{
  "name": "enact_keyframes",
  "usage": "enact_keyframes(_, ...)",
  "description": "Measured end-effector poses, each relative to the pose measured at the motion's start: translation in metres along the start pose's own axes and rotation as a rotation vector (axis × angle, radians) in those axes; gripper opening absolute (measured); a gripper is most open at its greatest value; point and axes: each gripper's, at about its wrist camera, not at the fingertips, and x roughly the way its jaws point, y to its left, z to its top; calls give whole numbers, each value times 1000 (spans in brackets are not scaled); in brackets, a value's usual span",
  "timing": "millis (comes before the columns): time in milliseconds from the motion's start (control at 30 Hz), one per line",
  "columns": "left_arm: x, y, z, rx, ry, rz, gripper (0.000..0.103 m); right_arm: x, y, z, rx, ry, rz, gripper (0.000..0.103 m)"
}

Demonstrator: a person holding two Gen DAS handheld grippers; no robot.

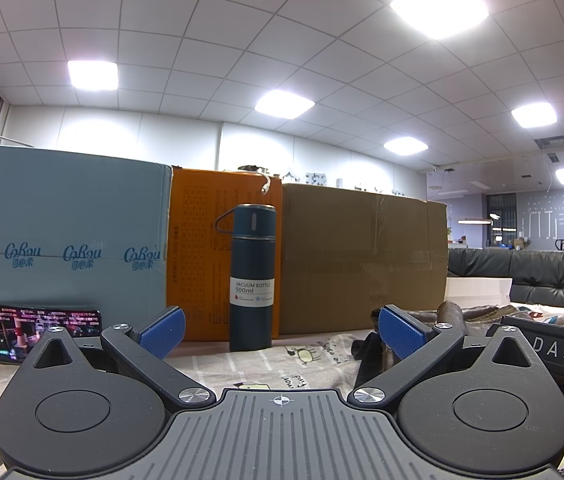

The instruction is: Fold clothes

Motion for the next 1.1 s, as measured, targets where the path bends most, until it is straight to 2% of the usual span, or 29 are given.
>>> enact_keyframes(1100, 1, 0, 0, -1, 0, -1, 103, 3, 1, -1, -4, 14, 0, 103)
